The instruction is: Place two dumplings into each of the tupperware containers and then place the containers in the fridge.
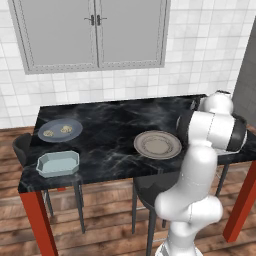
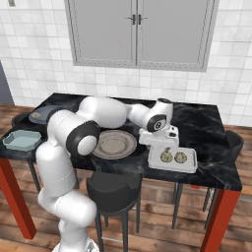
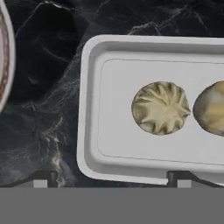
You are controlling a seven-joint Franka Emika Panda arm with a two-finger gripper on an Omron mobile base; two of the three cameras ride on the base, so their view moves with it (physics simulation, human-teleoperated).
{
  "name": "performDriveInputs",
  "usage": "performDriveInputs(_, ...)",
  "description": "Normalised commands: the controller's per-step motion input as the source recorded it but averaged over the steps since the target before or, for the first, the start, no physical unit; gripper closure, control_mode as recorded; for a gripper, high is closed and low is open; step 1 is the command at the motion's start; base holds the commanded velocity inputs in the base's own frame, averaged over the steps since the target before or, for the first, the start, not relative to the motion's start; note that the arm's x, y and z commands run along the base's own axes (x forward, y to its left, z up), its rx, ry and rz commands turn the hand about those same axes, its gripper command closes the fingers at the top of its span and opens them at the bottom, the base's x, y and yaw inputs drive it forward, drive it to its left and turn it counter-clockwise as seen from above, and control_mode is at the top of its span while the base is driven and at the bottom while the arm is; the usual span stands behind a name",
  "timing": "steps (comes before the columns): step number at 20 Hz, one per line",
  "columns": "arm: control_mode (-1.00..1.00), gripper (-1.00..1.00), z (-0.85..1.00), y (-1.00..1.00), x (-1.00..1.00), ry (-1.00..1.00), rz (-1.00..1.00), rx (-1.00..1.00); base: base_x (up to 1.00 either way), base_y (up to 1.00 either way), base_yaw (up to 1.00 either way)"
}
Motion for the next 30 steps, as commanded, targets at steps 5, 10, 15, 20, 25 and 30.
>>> performDriveInputs(5, -1.0, -1.0, 0.0, 0.91, 0.0, 0.03, 0.0, -0.04, 0.0, 0.0, 0.0)
performDriveInputs(10, -1.0, -1.0, -0.04, 0.14, 0.07, 0.0, 0.0, 0.0, 0.0, 0.0, 0.0)
performDriveInputs(15, -1.0, -1.0, 0.0, 0.0, 0.45, 0.0, 0.0, 0.02, 0.0, 0.0, 0.0)
performDriveInputs(20, -1.0, -1.0, -0.04, -0.25, 0.42, 0.0, 0.0, 0.1, 0.0, 0.0, 0.0)
performDriveInputs(25, -1.0, -1.0, -0.1, -0.21, 0.11, 0.0, 0.0, 0.08, 0.0, 0.0, 0.0)
performDriveInputs(30, -1.0, -1.0, -0.14, -0.09, 0.0, 0.01, 0.0, 0.02, 0.0, 0.0, 0.0)
